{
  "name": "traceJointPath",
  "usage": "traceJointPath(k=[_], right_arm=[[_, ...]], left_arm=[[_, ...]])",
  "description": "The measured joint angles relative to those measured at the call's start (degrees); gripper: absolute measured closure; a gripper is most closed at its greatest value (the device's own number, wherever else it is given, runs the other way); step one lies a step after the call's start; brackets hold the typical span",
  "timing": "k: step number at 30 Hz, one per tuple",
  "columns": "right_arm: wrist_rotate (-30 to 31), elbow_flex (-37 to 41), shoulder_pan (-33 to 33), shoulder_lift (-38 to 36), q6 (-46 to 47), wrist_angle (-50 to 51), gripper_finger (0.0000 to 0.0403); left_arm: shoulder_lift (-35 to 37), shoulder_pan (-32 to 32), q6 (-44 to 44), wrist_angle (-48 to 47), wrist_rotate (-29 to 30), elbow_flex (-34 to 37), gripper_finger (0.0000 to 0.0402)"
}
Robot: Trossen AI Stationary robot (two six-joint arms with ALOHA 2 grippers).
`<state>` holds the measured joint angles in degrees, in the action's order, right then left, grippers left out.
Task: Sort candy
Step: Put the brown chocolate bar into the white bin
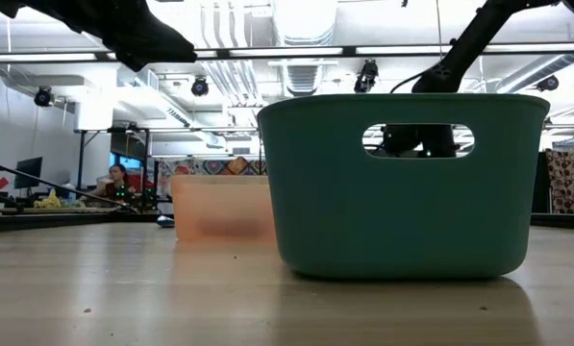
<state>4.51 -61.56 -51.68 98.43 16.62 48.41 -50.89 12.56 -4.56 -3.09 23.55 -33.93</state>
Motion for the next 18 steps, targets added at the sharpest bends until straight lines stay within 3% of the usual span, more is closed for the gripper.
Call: traceJointPath(k=[12,18], right_arm=[[-0.1,0.0,0.0,-0.3,0.3,-0.8,0.0337],[-0.1,0.0,0.0,-1.1,0.3,-1.0,0.0367]], left_arm=[[0.0,0.0,0.0,0.0,0.1,0.0,0.0304],[0.0,0.0,0.0,0.0,0.1,0.0,0.0304]])
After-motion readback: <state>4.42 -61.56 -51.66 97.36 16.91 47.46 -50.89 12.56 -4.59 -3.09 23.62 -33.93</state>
